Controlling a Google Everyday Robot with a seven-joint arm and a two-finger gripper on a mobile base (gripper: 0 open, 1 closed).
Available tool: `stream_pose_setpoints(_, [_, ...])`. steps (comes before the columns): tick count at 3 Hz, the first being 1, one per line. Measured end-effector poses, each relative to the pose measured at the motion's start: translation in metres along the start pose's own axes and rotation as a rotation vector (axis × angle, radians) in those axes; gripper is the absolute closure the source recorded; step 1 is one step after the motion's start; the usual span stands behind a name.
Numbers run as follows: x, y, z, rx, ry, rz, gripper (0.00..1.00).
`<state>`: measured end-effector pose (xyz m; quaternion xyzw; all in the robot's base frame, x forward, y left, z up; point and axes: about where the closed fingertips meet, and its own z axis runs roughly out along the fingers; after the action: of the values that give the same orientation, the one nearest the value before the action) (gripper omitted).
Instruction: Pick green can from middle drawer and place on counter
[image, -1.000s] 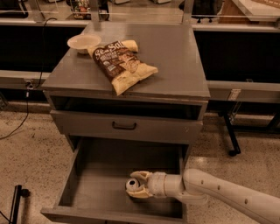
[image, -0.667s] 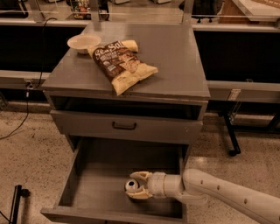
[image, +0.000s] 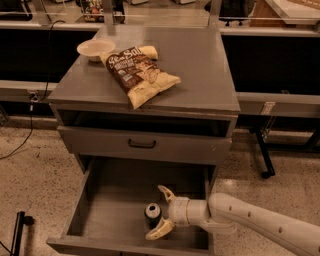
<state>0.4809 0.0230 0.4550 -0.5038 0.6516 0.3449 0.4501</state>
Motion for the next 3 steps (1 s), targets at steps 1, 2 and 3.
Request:
stream_pose_setpoints(1, [-0.0018, -0.0012, 0.0002, 0.009, -0.009, -0.033, 0.00])
stream_pose_setpoints(2, [0.0060, -0.0074, 0.0068, 0.024, 0.048, -0.091, 0.00])
stream_pose_setpoints(3, [0.0069, -0.0093, 0.0077, 0.031, 0.054, -0.093, 0.00])
